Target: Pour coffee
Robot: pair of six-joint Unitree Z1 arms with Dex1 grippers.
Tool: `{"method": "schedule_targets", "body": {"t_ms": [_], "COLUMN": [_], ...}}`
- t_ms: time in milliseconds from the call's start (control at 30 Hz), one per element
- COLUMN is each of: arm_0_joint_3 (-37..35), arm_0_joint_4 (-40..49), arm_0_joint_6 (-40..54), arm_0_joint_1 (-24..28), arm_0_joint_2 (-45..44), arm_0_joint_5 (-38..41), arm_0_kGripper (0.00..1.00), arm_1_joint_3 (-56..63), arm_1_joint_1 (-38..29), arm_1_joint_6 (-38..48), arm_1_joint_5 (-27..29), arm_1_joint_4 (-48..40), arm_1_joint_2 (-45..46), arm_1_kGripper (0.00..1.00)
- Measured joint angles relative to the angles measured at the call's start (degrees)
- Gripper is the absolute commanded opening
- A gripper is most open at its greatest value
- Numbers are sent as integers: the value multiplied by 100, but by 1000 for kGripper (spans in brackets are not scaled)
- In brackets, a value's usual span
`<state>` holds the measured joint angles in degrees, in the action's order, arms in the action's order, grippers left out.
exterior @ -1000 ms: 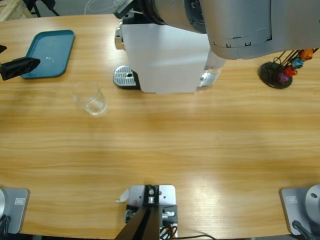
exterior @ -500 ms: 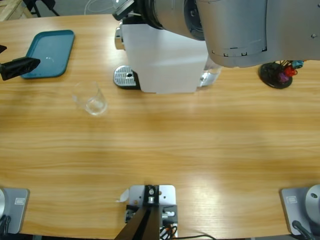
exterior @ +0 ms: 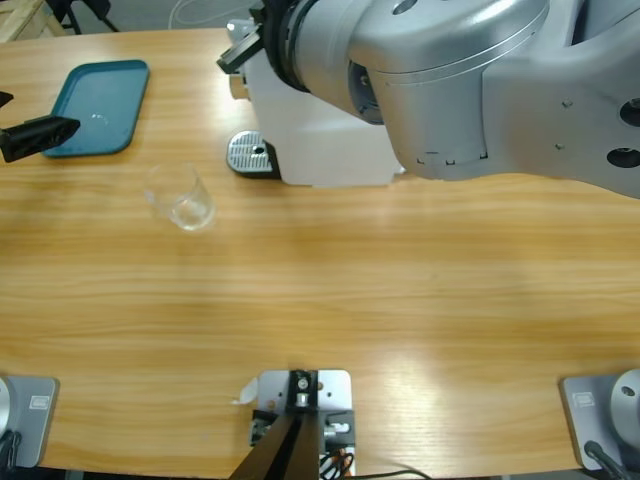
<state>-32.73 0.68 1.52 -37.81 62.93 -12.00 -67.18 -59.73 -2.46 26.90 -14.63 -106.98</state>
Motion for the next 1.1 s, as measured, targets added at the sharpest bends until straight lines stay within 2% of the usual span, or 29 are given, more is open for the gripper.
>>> {"method": "schedule_targets", "body": {"t_ms": [167, 200, 233, 333, 367, 400, 633, 833, 1100], "arm_0_joint_3": [1, 1, 1, 1, 1, 2, 59, 114, 248], "arm_0_joint_4": [5, 5, 5, 5, 5, 4, -147, -183, -195], "arm_0_joint_6": [0, 0, 0, -20, -34, -55, -326, -275, -268], "arm_0_joint_1": [-2, -2, -2, -2, -2, -2, -2, -7, -141], "arm_0_joint_2": [-65, -83, -102, -144, -150, -152, -195, -115, 343], "arm_0_joint_5": [0, 0, 0, 0, 0, 1, 131, 916, 1090], "arm_0_kGripper": [1000, 1000, 1000, 1000, 1000, 1000, 982, 984, 1000], "arm_1_joint_3": [45, 102, 191, 575, 703, 817, 1811, 2891, 3550], "arm_1_joint_1": [-4, -5, -7, -11, -11, -11, -11, -11, -11], "arm_1_joint_6": [0, 0, 0, 0, 0, 0, 265, 504, 1064], "arm_1_joint_5": [13, 24, 26, 25, 24, 24, -78, -92, -48], "arm_1_joint_4": [-125, -194, -257, -287, -283, -221, 730, 1135, 1173], "arm_1_joint_2": [8, 31, 92, 447, 578, 710, 1871, 2913, 3067], "arm_1_kGripper": [0, 47, 235, 702, 834, 907, 895, 897, 898]}}
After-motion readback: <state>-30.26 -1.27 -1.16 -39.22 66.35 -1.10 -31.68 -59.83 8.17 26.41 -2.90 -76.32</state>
